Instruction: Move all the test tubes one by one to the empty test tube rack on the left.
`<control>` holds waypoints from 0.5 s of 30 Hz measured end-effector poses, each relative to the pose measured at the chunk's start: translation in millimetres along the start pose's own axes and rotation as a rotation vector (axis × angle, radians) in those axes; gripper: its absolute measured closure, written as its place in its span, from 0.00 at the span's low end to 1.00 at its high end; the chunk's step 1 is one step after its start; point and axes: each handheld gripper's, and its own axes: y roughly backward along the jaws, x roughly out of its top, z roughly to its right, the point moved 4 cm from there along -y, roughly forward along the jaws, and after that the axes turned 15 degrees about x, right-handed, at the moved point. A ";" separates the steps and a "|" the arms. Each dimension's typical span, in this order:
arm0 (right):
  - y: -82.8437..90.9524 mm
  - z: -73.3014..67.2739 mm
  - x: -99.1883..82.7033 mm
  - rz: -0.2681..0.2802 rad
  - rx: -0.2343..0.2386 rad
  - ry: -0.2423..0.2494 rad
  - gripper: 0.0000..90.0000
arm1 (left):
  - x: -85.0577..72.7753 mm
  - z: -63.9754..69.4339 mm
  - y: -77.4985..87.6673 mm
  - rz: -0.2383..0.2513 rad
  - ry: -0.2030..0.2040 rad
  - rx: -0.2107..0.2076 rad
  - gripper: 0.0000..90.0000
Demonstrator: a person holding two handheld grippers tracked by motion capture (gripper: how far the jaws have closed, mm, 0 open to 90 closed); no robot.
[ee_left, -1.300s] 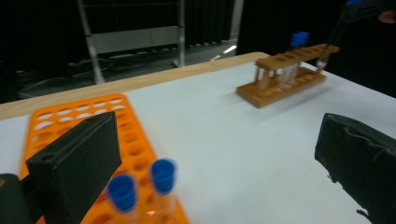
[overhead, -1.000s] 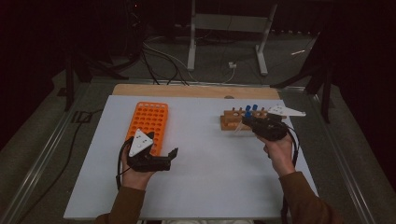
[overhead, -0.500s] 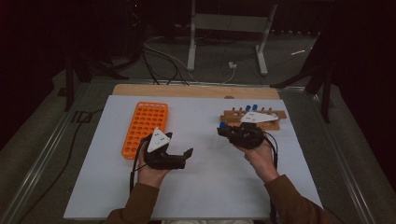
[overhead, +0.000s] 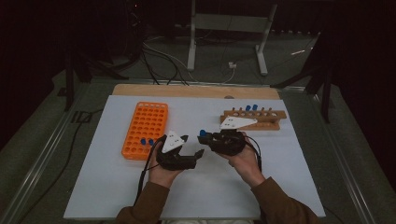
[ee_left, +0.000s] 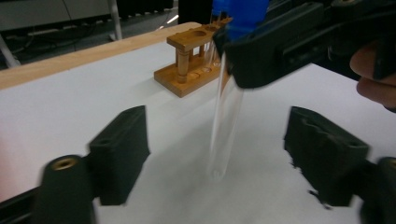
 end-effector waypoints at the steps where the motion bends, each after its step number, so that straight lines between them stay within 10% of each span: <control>1: -1.3 -1.3 0.2 -0.003 0.004 0.001 0.85 | 0.2 0.5 0.1 0.005 -0.005 0.002 0.40; 15: -9.8 -9.9 0.1 -0.016 0.042 0.010 0.83 | -3.9 0.8 1.2 -0.003 -0.055 -0.007 0.86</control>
